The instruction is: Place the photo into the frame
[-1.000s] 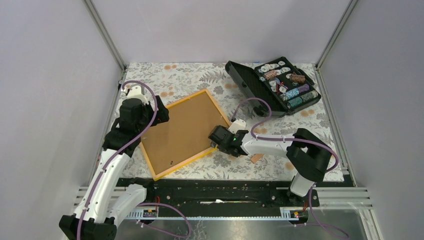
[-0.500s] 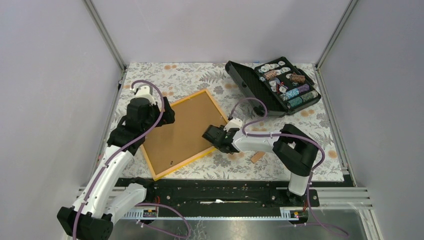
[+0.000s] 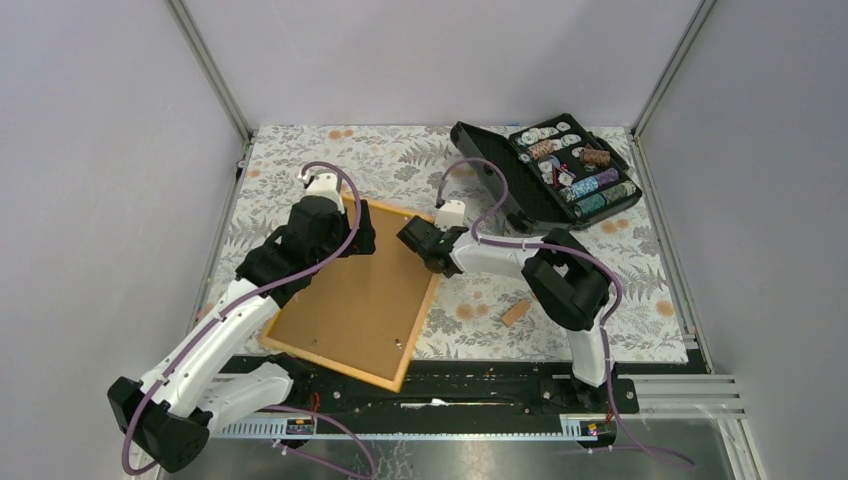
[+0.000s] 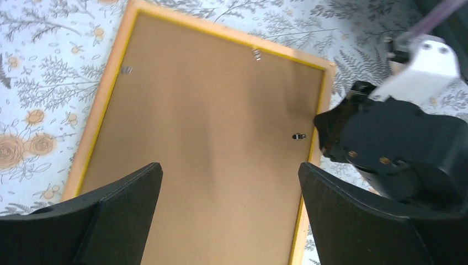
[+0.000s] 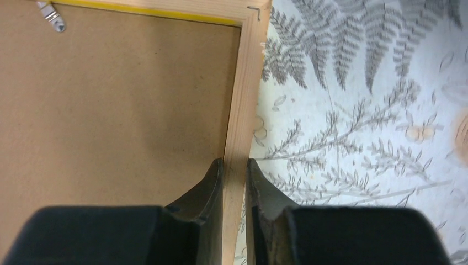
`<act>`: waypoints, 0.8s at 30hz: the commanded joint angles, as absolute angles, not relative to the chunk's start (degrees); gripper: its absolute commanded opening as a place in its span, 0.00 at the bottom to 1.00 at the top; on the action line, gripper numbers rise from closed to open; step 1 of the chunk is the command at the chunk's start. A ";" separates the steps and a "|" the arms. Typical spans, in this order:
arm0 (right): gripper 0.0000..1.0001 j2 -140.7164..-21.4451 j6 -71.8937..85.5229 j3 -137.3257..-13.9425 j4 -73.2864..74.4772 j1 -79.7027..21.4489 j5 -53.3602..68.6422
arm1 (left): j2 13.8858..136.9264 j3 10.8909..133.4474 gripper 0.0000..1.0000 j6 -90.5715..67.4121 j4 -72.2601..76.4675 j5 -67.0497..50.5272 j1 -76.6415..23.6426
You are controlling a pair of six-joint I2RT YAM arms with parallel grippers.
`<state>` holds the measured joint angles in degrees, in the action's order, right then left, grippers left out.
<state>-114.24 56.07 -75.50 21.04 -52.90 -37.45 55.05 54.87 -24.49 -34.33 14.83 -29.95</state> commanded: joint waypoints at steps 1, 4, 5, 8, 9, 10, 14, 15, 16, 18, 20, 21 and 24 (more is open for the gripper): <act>0.14 -115.98 33.50 -78.67 17.12 -51.21 -37.33 | 56.26 59.78 0.99 -23.22 -33.54 23.12 -33.32; 0.16 -117.00 27.19 -80.98 15.24 -49.19 -35.33 | 56.81 59.90 0.99 -22.04 -33.53 29.23 -36.04; 0.16 -117.64 25.78 -82.17 14.69 -48.53 -33.95 | 57.11 59.80 0.99 -22.06 -33.13 29.60 -36.60; 0.16 -120.83 24.28 -87.62 14.62 -46.67 -31.96 | 58.17 59.55 0.99 -22.76 -32.40 28.45 -37.53; 0.15 -121.95 24.11 -89.64 14.62 -46.12 -31.79 | 58.19 59.42 0.99 -22.99 -32.28 28.41 -37.65; 0.14 -123.02 23.81 -91.46 14.59 -45.51 -31.59 | 58.24 59.18 0.99 -23.10 -32.19 28.76 -37.70; 0.10 -125.47 21.68 -94.28 11.22 -43.61 -30.26 | 57.66 58.02 0.99 -22.67 -32.24 33.16 -38.04; 0.10 -125.48 21.02 -93.72 9.63 -43.35 -29.71 | 57.44 57.67 0.99 -22.49 -32.22 33.37 -38.24; 0.11 -125.48 20.51 -93.46 8.92 -43.26 -29.31 | 57.27 57.44 0.99 -22.30 -32.24 33.39 -38.53; 0.20 -125.30 20.36 -93.75 9.25 -43.23 -28.70 | 57.07 57.44 0.99 -22.40 -32.61 33.67 -39.08; 0.39 -124.48 22.55 -94.69 12.36 -43.21 -28.61 | 57.03 57.39 0.99 -22.50 -32.63 33.75 -39.64; 0.45 -123.69 24.10 -94.75 13.90 -43.22 -28.29 | 57.18 57.35 0.99 -22.31 -32.42 33.73 -39.83; 0.63 -120.78 33.91 -93.45 18.90 -43.26 -25.22 | 57.55 57.37 0.99 -21.81 -32.25 34.19 -40.46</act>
<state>-125.62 25.02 -92.23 13.80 -43.42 -27.94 58.35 57.52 -22.81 -34.15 32.03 -39.66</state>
